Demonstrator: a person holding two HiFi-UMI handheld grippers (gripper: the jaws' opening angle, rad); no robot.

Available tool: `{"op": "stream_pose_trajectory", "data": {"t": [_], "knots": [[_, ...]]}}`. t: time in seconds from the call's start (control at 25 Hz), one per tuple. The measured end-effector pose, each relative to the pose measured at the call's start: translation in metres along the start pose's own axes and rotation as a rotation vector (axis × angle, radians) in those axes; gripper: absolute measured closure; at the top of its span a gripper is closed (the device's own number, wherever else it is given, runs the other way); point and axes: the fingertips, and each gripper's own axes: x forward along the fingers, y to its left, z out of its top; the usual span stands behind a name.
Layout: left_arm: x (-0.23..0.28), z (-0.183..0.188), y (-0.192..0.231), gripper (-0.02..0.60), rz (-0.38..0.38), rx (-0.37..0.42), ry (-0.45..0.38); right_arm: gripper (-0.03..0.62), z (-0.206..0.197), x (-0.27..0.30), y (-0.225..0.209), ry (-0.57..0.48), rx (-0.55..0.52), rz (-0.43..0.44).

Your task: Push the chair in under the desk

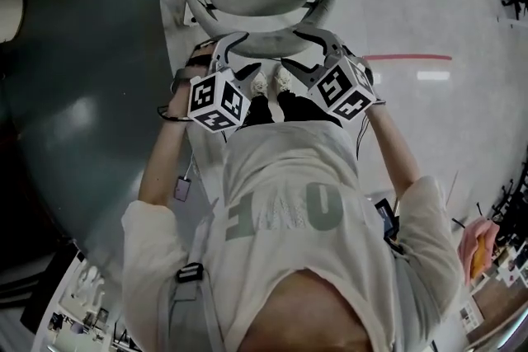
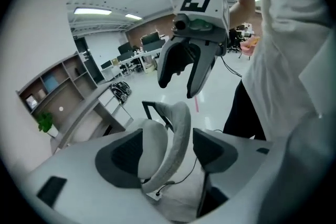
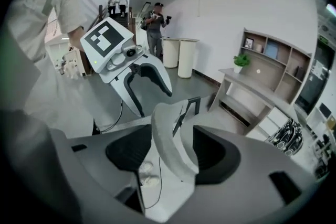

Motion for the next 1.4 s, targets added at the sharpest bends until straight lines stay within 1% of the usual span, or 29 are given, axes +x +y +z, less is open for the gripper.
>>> {"op": "stream_pose_trajectory", "data": {"t": [0.08,0.16,0.36,0.52,0.64,0.76,0.8,0.84,0.88,1.0,1.08,1.16,1.28,1.4], "knots": [[0.013,-0.006,-0.012,0.291,-0.039,0.024,0.036,0.356,-0.017,0.007,0.009,0.049,-0.027,0.028],[0.021,-0.011,-0.014,0.291,-0.068,0.048,0.074,0.358,-0.025,0.014,0.011,0.093,-0.06,0.042],[0.042,-0.022,-0.024,0.291,-0.148,0.145,0.213,0.358,-0.051,0.029,0.012,0.227,-0.184,0.072],[0.065,-0.03,-0.024,0.293,-0.121,0.215,0.263,0.359,-0.079,0.053,0.009,0.325,-0.29,0.092],[0.074,-0.036,-0.028,0.295,-0.13,0.255,0.302,0.359,-0.089,0.063,0.012,0.37,-0.343,0.099],[0.076,-0.039,-0.02,0.296,-0.131,0.256,0.31,0.371,-0.086,0.072,0.01,0.399,-0.39,0.097],[0.078,-0.039,-0.018,0.298,-0.126,0.253,0.308,0.421,-0.086,0.074,0.008,0.403,-0.402,0.082],[0.081,-0.039,-0.019,0.304,-0.121,0.251,0.31,0.456,-0.087,0.075,0.007,0.406,-0.409,0.064],[0.084,-0.04,-0.02,0.32,-0.118,0.25,0.316,0.471,-0.089,0.075,0.006,0.408,-0.407,0.048],[0.092,-0.044,-0.029,0.44,-0.125,0.254,0.347,0.482,-0.094,0.075,0.006,0.41,-0.385,0.012],[0.094,-0.046,-0.029,0.453,-0.123,0.245,0.358,0.485,-0.094,0.078,0.003,0.409,-0.376,-0.022],[0.096,-0.047,-0.027,0.454,-0.122,0.216,0.371,0.485,-0.095,0.079,0.002,0.41,-0.363,-0.047],[0.094,-0.045,-0.029,0.453,-0.119,0.179,0.387,0.485,-0.094,0.075,0.003,0.409,-0.351,-0.057],[0.092,-0.046,-0.025,0.449,-0.099,0.167,0.386,0.485,-0.089,0.076,0.002,0.397,-0.365,-0.066]]}}
